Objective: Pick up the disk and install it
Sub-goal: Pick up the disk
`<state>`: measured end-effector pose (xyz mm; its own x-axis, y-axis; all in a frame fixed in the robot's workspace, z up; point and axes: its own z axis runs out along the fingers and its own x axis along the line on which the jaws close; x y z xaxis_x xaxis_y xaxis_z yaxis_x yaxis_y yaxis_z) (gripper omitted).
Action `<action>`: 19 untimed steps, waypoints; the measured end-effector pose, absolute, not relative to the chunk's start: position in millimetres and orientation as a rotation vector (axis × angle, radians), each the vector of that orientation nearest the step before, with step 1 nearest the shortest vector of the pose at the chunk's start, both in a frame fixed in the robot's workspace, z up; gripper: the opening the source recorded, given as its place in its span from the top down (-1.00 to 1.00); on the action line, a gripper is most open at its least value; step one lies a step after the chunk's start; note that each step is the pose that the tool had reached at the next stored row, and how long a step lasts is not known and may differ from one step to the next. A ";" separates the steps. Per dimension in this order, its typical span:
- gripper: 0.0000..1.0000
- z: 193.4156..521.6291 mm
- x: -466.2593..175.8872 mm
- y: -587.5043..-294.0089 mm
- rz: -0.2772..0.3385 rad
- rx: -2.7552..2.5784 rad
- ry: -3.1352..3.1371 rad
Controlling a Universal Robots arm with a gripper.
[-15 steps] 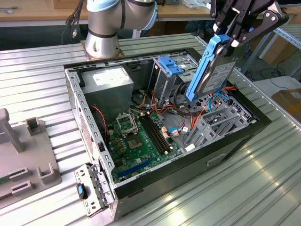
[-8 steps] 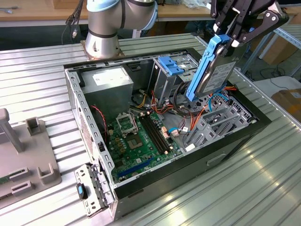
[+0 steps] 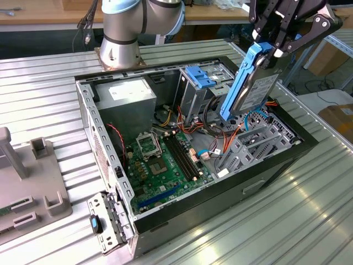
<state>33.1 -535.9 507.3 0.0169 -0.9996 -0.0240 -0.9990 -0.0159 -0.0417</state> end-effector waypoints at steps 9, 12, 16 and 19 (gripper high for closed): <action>0.26 507.3 33.1 -538.2 -0.019 -2.206 2.170; 0.26 507.3 33.1 -538.3 -0.019 -2.206 2.170; 0.26 507.2 35.0 -538.4 -0.019 -2.206 2.170; 0.26 507.0 37.9 -538.3 -0.019 -2.206 2.170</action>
<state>37.9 -538.3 507.0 0.0169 -0.9996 -0.0241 -0.9990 -0.0159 -0.0417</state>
